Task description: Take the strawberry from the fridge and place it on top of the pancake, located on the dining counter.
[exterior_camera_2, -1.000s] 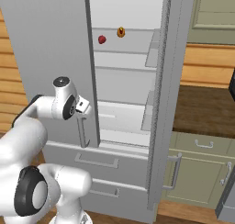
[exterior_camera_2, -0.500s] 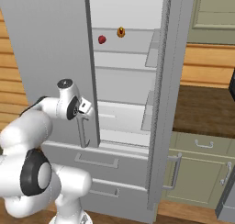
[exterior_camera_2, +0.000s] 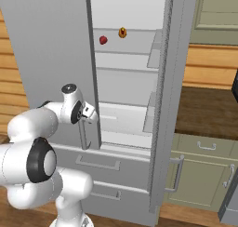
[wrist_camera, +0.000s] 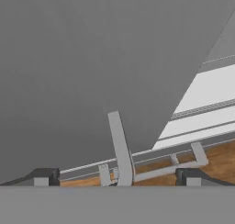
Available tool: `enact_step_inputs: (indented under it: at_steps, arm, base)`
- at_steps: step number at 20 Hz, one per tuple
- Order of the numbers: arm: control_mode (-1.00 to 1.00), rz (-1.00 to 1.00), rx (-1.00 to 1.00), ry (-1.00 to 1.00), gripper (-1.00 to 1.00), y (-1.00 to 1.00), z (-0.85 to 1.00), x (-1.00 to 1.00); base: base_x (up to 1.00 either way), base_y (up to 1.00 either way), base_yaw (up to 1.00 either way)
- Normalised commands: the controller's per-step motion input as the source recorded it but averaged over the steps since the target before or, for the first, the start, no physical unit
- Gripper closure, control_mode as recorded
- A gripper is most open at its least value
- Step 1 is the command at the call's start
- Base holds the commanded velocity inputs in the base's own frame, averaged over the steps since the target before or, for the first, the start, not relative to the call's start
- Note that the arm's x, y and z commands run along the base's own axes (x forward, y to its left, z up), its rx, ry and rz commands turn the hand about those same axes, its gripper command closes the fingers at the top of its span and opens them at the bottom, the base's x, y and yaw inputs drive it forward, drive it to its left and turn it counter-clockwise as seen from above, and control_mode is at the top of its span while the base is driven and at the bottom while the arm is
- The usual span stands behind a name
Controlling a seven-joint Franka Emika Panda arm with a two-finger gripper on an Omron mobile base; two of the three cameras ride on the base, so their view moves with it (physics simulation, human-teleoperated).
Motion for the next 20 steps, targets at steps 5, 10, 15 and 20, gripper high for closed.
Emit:
enact_step_inputs:
  at_steps: [5,10,15,20]
  arm:
    - [-1.0,-0.03,0.0,0.0,1.0,0.1,-0.25,0.15]
    - [-1.0,-0.04,0.0,0.0,1.0,0.13,-0.12,0.0]
    - [-1.0,-0.11,0.0,0.05,1.0,0.67,-0.21,-0.34]
    - [-1.0,-0.13,0.05,0.0,1.0,0.82,-0.24,-0.91]
  base:
    - [0.0,0.0,0.0]
    - [0.0,0.0,0.0]
    - [0.0,0.0,0.0]
    - [0.0,0.0,0.0]
